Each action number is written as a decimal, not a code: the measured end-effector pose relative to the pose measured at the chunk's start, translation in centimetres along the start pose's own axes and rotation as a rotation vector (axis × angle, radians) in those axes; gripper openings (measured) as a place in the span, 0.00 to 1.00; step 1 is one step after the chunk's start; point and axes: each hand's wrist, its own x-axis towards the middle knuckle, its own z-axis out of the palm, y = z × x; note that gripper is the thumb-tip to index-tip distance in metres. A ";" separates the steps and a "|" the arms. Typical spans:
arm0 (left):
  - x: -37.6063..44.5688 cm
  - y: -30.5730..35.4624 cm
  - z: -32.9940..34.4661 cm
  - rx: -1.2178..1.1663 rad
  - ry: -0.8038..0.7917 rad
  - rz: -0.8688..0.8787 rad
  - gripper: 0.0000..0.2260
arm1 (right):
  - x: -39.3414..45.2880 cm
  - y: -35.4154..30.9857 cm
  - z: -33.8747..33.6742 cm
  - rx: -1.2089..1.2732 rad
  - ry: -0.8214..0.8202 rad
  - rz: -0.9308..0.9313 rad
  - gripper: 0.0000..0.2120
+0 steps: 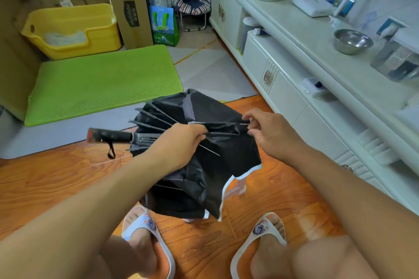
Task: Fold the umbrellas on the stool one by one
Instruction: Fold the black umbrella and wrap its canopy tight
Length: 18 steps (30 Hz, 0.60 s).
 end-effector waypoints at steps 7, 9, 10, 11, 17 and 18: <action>-0.5 1.1 0.1 -0.059 0.107 0.046 0.17 | 0.1 -0.6 -0.6 0.102 0.090 -0.168 0.07; -0.6 1.3 0.2 -0.077 0.099 0.071 0.17 | 0.1 -1.0 -0.6 0.171 0.105 -0.171 0.07; -0.7 1.4 0.3 -0.086 0.094 0.076 0.17 | 0.0 -1.3 -0.6 0.214 0.107 -0.170 0.07; -0.9 1.4 0.2 -0.096 0.098 0.074 0.18 | -0.1 -1.7 -0.7 0.255 0.097 -0.158 0.07; -1.7 2.0 0.4 -0.241 0.238 -0.038 0.14 | 1.8 -2.0 -0.8 0.468 0.038 0.384 0.21; -1.8 2.0 0.6 -0.292 0.234 -0.083 0.14 | 2.1 -1.8 -0.8 0.674 -0.016 0.517 0.19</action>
